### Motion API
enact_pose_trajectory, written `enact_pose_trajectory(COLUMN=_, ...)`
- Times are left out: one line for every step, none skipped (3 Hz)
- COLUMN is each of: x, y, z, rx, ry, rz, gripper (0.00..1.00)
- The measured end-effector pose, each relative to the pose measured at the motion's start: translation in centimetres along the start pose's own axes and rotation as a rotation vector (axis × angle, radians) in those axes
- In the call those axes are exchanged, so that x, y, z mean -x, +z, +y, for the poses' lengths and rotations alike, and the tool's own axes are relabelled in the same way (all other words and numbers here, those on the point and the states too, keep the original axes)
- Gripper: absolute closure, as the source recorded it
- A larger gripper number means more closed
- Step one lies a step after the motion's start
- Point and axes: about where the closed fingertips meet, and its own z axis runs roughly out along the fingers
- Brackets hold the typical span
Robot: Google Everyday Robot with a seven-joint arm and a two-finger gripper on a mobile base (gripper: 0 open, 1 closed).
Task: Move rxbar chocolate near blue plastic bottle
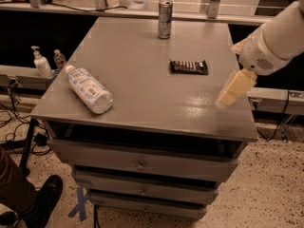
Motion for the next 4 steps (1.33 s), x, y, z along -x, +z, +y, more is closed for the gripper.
enact_pose_trajectory(x=1.5, y=4.0, z=-2.8, rx=0.010, ry=0.066, rz=-0.043, gripper=0.00)
enact_pose_trajectory(x=3.1, y=7.7, z=-5.0, rx=0.033, ry=0.136, rz=-0.073, gripper=0.00)
enact_pose_trajectory(x=4.2, y=10.5, z=-7.3, rx=0.056, ry=0.213, rz=-0.118, gripper=0.00)
enact_pose_trajectory(x=4.8, y=12.6, z=-9.3, rx=0.069, ry=0.259, rz=-0.149, gripper=0.00)
